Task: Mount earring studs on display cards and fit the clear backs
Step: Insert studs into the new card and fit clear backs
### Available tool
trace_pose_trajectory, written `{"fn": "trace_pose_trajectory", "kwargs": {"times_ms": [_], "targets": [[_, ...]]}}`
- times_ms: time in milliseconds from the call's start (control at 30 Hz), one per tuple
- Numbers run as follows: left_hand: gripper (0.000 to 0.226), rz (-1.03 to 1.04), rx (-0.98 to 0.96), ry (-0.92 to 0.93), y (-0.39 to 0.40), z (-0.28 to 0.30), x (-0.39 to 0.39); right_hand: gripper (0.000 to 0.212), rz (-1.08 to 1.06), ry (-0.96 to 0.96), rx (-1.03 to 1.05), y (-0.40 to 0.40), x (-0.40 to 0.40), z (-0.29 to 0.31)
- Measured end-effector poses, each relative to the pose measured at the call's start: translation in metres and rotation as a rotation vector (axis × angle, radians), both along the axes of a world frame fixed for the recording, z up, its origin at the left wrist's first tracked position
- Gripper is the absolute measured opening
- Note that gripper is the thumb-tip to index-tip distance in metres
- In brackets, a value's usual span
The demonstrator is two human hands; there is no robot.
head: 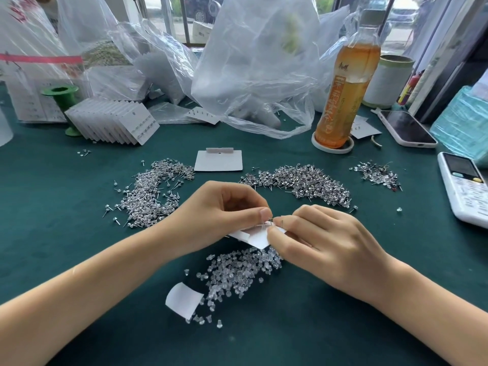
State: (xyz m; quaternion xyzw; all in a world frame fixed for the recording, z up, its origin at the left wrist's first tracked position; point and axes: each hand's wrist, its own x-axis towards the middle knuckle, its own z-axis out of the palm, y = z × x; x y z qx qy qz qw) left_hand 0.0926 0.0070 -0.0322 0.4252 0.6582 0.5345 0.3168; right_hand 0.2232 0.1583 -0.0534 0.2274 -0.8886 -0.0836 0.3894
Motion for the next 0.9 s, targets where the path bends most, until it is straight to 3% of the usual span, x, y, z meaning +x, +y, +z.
{"fn": "trace_pose_trajectory", "kwargs": {"times_ms": [900], "targets": [[0.006,-0.097,-0.060,0.161,-0.0013,0.0009,-0.0009,0.024,-0.004,0.032,0.052,-0.0020,0.0001,-0.0021]]}}
